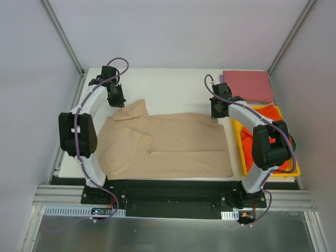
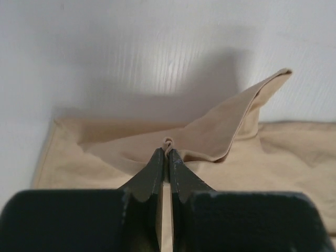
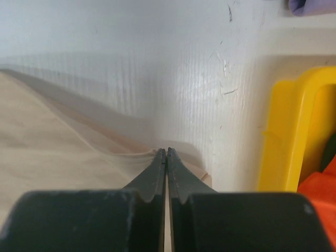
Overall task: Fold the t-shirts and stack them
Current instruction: Grap the side of the flattened tshirt furthest away from the robot with both arms, then fold the other side of the tshirt into a rectangle
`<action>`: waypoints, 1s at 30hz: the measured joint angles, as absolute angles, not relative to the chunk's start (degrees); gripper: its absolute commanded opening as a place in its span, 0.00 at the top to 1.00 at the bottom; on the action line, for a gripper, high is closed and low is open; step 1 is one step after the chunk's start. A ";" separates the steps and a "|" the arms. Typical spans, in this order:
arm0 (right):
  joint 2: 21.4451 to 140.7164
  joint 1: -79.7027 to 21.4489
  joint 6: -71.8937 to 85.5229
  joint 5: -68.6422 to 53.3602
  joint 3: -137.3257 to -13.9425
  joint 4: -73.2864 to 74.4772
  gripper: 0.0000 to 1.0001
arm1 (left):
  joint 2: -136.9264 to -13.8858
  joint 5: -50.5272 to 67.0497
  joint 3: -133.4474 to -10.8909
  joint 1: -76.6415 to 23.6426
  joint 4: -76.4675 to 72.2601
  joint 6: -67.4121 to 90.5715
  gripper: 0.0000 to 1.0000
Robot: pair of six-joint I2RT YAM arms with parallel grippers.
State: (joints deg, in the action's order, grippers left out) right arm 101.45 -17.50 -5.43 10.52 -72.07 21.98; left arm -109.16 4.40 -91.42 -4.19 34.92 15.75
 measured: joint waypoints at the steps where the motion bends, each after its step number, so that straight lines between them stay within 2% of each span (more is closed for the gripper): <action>1: 100.09 -18.04 -5.54 10.70 -71.02 21.96 0.99 | -106.69 4.21 -88.33 -4.21 34.15 16.27 1.00; 9: 90.00 -19.77 -5.72 11.42 -63.48 21.61 0.99 | -86.46 -3.70 -68.07 -5.80 31.77 22.96 1.00; 17: 80.75 -19.77 -6.55 11.55 -58.59 22.15 0.99 | -66.76 -11.49 -56.40 -6.81 31.20 32.27 1.00; 23: 79.18 -19.77 -7.46 11.51 -58.24 23.57 0.99 | -55.77 -15.05 -51.83 -6.83 33.89 37.41 1.00; 30: 75.59 -19.77 -8.27 11.25 -56.53 24.58 0.99 | -48.93 -15.75 -51.22 -6.83 36.91 39.92 1.00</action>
